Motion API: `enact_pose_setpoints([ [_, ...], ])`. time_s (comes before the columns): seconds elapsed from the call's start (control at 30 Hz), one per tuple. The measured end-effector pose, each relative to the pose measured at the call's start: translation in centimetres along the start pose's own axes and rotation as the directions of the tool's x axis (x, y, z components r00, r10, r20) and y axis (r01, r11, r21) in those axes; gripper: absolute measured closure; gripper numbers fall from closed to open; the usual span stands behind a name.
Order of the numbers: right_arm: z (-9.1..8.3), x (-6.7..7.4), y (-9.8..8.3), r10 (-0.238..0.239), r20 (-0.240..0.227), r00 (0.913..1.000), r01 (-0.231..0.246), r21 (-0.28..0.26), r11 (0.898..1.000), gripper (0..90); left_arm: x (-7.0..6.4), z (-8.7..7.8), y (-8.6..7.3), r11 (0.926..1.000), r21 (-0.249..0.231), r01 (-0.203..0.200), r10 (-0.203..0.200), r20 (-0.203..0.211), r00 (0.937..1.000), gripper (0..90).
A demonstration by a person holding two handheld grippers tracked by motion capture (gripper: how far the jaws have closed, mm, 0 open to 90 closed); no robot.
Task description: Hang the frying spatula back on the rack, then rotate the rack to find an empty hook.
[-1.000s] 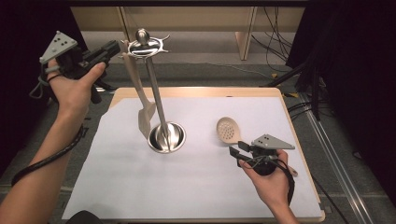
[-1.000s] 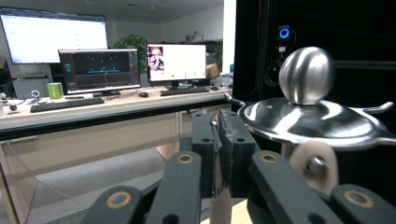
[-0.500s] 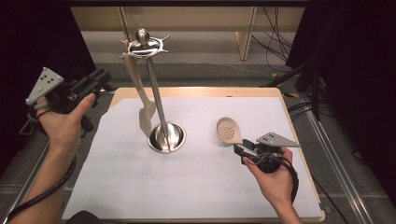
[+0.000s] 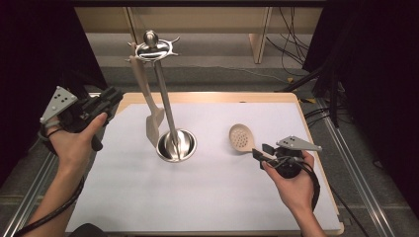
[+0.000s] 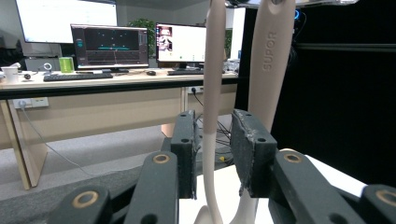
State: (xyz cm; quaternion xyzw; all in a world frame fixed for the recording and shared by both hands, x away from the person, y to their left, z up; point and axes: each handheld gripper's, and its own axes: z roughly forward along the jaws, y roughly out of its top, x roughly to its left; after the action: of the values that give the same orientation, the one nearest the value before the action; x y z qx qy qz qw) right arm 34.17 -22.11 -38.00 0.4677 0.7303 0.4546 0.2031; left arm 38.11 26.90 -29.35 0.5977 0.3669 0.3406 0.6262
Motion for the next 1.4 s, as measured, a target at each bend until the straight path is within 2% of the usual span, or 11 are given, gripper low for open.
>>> enact_pose_setpoints([
  [0.1, -0.1, -0.1, 0.0, 0.036, -0.003, 0.9993, -0.036, -0.007, 0.999, 57.4, -0.1, -0.1, 0.0, 1.0, -0.001, 0.002, -0.002, -0.004, 1.0, 70.1],
  [0.27, -0.4, -0.3, -0.1, -0.013, 0.012, 0.9998, 0.013, -0.01, 1.0, 56.2, -0.2, -0.2, 0.5, 0.9998, -0.019, 0.003, -0.003, -0.003, 1.0, 69.7],
  [0.37, -0.6, -0.4, -0.3, 0.029, 0.019, 0.9994, -0.029, 0.005, 1.0, 56.1, -0.2, -0.1, 0.6, 0.9997, -0.023, 0.0, 0.0, 0.003, 1.0, 69.4],
  [0.43, -0.7, -0.9, -0.3, -0.002, 0.03, 0.9996, 0.002, -0.004, 1.0, 55.9, -0.1, 0.1, 0.6, 0.9998, -0.021, 0.002, -0.002, 0.01, 0.9999, 68.7],
  [0.47, -1.1, -0.7, -0.2, 0.037, 0.047, 0.9982, -0.038, 0.03, 0.999, 55.9, -0.1, 0.2, 0.6, 0.9997, -0.022, 0.006, -0.006, 0.013, 0.9999, 67.9],
  [0.7, -1.0, -1.5, -0.4, -0.019, 0.055, 0.9983, 0.019, 0.016, 1.0, 56.9, -0.1, 0.2, 0.4, 1.0, -0.005, 0.006, -0.006, 0.003, 1.0, 64.9],
  [0.8, -0.9, -1.3, -0.5, 0.02, 0.046, 0.9987, -0.021, 0.028, 0.999, 57.7, -0.2, 0.1, 0.4, 0.9999, -0.004, 0.012, -0.012, -0.003, 0.9999, 64.0],
  [0.9, -0.6, -1.7, -0.5, -0.037, 0.048, 0.9981, 0.036, 0.037, 0.999, 58.5, -0.1, 0.0, 0.3, 0.9999, 0.005, 0.016, -0.016, -0.004, 0.9999, 63.4],
  [0.93, -0.5, -1.5, -0.5, 0.007, 0.044, 0.999, -0.009, 0.038, 0.999, 58.8, -0.1, 0.0, 0.2, 0.9998, 0.008, 0.017, -0.017, -0.004, 0.9998, 63.3],
  [1.23, 0.2, -1.8, -0.1, -0.047, 0.033, 0.9984, 0.045, 0.048, 0.998, 60.7, 0.2, -0.3, 0.0, 0.9995, 0.023, 0.022, -0.022, -0.02, 0.9996, 62.7],
  [1.4, 0.0, -1.8, -0.1, -0.029, 0.051, 0.9983, 0.026, 0.065, 0.998, 61.3, 0.2, -0.4, 0.1, 0.9995, 0.018, 0.025, -0.024, -0.019, 0.9995, 62.6],
])
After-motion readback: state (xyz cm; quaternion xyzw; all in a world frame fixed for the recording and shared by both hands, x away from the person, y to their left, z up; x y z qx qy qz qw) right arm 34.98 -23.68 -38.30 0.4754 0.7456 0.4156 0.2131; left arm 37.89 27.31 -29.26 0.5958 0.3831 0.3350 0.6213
